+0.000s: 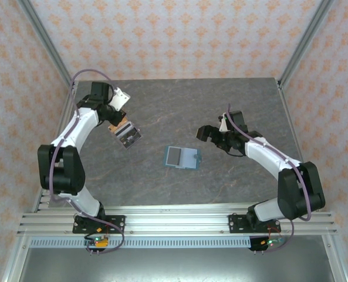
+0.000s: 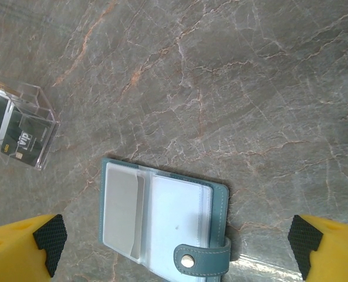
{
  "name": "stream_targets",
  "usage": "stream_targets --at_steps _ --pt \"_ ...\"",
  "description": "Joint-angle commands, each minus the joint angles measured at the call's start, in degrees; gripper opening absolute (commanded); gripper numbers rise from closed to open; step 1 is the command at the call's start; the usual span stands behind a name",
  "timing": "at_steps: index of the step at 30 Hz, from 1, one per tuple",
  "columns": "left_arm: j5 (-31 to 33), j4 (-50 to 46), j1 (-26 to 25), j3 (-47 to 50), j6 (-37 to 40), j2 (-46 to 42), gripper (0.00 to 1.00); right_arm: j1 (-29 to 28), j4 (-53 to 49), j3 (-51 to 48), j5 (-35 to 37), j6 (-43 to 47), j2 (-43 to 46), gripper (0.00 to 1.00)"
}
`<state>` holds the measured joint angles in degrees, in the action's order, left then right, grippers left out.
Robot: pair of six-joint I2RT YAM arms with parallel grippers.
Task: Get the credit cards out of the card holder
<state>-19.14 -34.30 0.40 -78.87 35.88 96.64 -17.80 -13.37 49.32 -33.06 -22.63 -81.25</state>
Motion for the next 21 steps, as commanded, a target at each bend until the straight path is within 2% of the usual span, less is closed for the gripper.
stream_targets --at_steps 1,8,21 --pt "0.1 -6.1 0.8 -4.5 6.5 1.5 0.00 0.3 -0.8 2.4 -1.2 0.5 -0.7 0.99" --pt "0.1 -7.9 0.8 -5.4 10.5 4.6 0.00 0.4 -0.5 3.3 -2.1 -0.9 -1.6 0.99" --pt "2.9 -3.4 0.9 -5.4 7.5 9.1 0.00 0.4 -0.1 3.0 -2.8 -3.0 -1.4 0.99"
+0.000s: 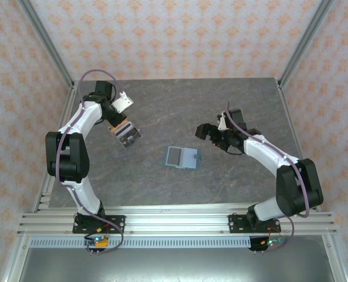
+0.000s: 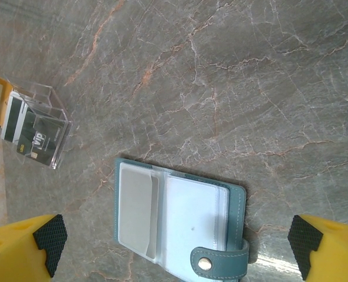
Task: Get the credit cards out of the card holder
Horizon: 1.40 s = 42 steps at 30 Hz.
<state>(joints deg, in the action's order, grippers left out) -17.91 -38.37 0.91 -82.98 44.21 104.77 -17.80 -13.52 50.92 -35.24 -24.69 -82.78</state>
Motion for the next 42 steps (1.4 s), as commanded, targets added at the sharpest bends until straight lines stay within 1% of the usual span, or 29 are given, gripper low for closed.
stream_targets --at_steps 1,2,4,9,10,12,16,18,22,24,27,29,33,36,39,42 --pt "1.9 0.6 0.4 -1.4 -0.9 1.3 0.00 0.3 0.0 1.4 -0.7 -1.0 0.1 0.99" --pt "2.2 0.4 0.4 -1.5 -0.9 1.6 0.00 0.3 0.1 1.4 -0.7 -1.1 0.1 0.99" --pt "2.7 0.3 0.4 -1.6 -1.0 1.9 0.04 0.4 0.1 1.3 -0.7 -1.2 0.1 1.00" --pt "3.0 1.5 0.5 -1.0 -1.8 0.6 0.26 0.3 0.0 1.4 -0.6 -1.3 0.1 0.99" --pt "3.1 1.9 0.4 -1.1 -2.2 0.1 0.29 0.3 -0.1 1.5 -0.5 -1.4 0.1 0.99" --pt "2.4 2.4 0.4 -1.4 -3.5 -1.6 0.33 0.3 -0.5 1.7 -0.1 -1.4 0.1 0.99" --pt "2.5 3.0 0.4 -2.3 -7.8 -4.9 0.37 0.3 -0.6 1.6 0.3 -1.5 0.4 0.99" --pt "3.7 3.1 0.4 -2.8 -11.3 -6.5 0.38 0.1 -0.7 1.3 0.5 -1.7 0.8 0.99" --pt "4.9 2.1 0.4 -2.5 -22.6 -10.8 0.41 -1.2 -1.5 1.3 2.6 -1.9 1.2 1.00" --pt "5.7 1.5 0.2 -1.1 -28.1 -13.6 0.42 -2.2 -1.9 1.3 4.1 -2.6 1.4 1.00" --pt "7.5 1.4 -0.8 2.9 -36.2 -19.0 0.45 -4.9 -2.9 1.8 6.5 -3.6 1.3 0.98" --pt "8.7 1.5 -1.8 6.1 -41.9 -23.0 0.49 -7.6 -4.2 2.7 8.9 -4.2 0.9 0.93" --pt "9.1 3.5 -4.0 13.2 -51.4 -30.6 0.54 -13.3 -6.3 5.0 13.6 -5.3 -1.6 0.84" --pt "11.9 3.2 -5.2 17.8 -58.6 -35.6 0.57 -17.9 -8.6 7.3 17.9 -5.9 -4.2 0.77" --pt "15.5 -1.4 -5.4 19.7 -65.7 -38.5 0.60 -21.9 -10.7 9.6 22.0 -6.8 -7.0 0.73" --pt "14.9 -5.6 -5.4 20.2 -68.3 -39.3 0.61 -24.7 -12.1 11.7 24.9 -7.7 -9.7 0.68"
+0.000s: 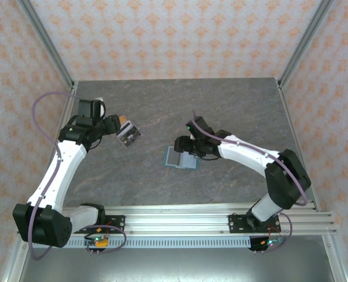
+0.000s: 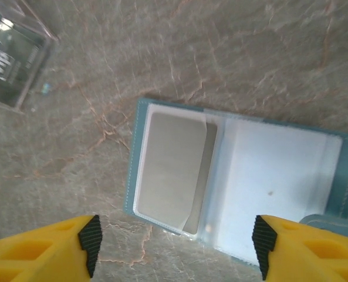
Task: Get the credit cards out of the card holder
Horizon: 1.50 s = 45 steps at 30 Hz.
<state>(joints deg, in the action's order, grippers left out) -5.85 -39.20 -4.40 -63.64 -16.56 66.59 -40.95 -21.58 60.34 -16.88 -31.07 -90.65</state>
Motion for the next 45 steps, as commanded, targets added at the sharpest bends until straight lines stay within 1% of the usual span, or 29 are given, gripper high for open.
stream_targets --at_steps 1,3,6,11,15,16,17,19,23,26,30,38,42,45 --pt "1.7 -5.5 -0.1 1.3 -8.1 -1.3 0.62 -2.3 -4.5 3.0 7.4 -1.6 -3.0 0.66" --pt "-1.7 -4.7 0.0 3.1 -8.9 -2.2 0.66 -3.4 -5.4 4.5 8.0 -2.1 -5.3 0.63" --pt "-4.8 -1.5 0.0 6.4 -10.1 -3.9 0.73 -4.0 -5.9 6.0 8.2 -3.6 -8.2 0.58" --pt "-5.9 0.8 -0.1 9.1 -8.2 -4.6 0.83 -4.1 -5.9 7.0 9.2 -6.5 -11.8 0.54" --pt "-10.0 4.7 -0.1 12.5 -8.4 -4.9 0.88 -4.1 -7.4 7.8 10.8 -7.5 -13.6 0.49" --pt "-11.0 5.3 -0.1 13.0 -8.6 -4.8 0.93 -4.1 -7.7 7.9 11.2 -7.8 -13.9 0.47" --pt "-11.6 5.8 -0.1 13.6 -9.0 -4.7 0.94 -4.1 -7.9 7.9 11.4 -7.9 -14.1 0.46" --pt "-13.2 7.0 -0.1 14.5 -9.9 -4.2 0.94 -4.1 -8.6 8.2 11.9 -7.9 -14.8 0.44" --pt "-19.0 10.5 -0.8 16.6 -12.9 -2.1 0.93 -4.1 -11.8 9.4 13.3 -7.2 -16.2 0.39" --pt "-20.3 12.8 -2.7 18.1 -13.7 -0.9 0.92 -4.1 -12.8 9.3 14.0 -7.1 -16.3 0.38" --pt "-21.1 15.4 -5.8 19.0 -16.5 1.1 0.91 -4.1 -13.2 9.3 14.1 -7.0 -17.2 0.38" --pt "-20.7 19.9 -12.7 18.3 -20.7 7.4 0.84 -4.1 -12.4 8.9 14.0 -6.9 -17.9 0.37" --pt "-19.9 21.7 -14.8 17.9 -22.9 10.3 0.82 -4.1 -9.9 7.7 13.1 -6.5 -13.8 0.38" --pt "-19.4 22.6 -16.0 17.5 -23.8 12.0 0.82 -4.1 -10.0 8.2 12.7 -5.4 -12.2 0.41"
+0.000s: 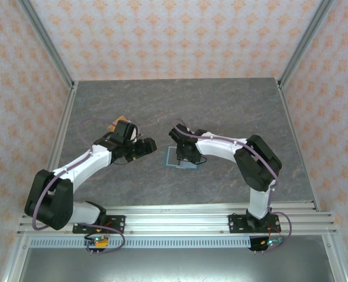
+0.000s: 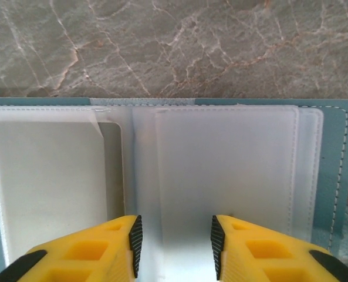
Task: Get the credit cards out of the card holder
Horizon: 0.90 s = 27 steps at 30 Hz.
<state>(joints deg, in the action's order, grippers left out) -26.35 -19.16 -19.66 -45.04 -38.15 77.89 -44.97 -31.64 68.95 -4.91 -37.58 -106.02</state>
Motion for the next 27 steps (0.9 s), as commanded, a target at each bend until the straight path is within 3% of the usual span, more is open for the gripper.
stream_targets --at_steps 1,6,10,21,27 --pt "1.4 2.6 -1.1 -1.4 -2.5 1.4 0.82 -0.1 0.3 -0.3 -0.1 1.4 3.1 0.43" --pt "1.2 4.1 -2.2 -2.0 -4.9 4.1 0.79 -0.1 0.7 -0.5 -0.9 1.2 1.1 0.51" --pt "0.4 5.1 -3.4 -2.6 -5.9 6.4 0.74 -0.1 -0.4 0.1 -0.4 1.7 -0.9 0.51" --pt "-5.4 6.4 -6.1 -7.2 -4.7 14.3 0.47 -0.2 -1.6 -1.1 2.1 2.2 -3.7 0.43" --pt "-6.9 6.9 -7.9 -8.8 -4.5 17.4 0.38 -0.1 -1.1 -2.0 2.6 1.9 -4.1 0.39"
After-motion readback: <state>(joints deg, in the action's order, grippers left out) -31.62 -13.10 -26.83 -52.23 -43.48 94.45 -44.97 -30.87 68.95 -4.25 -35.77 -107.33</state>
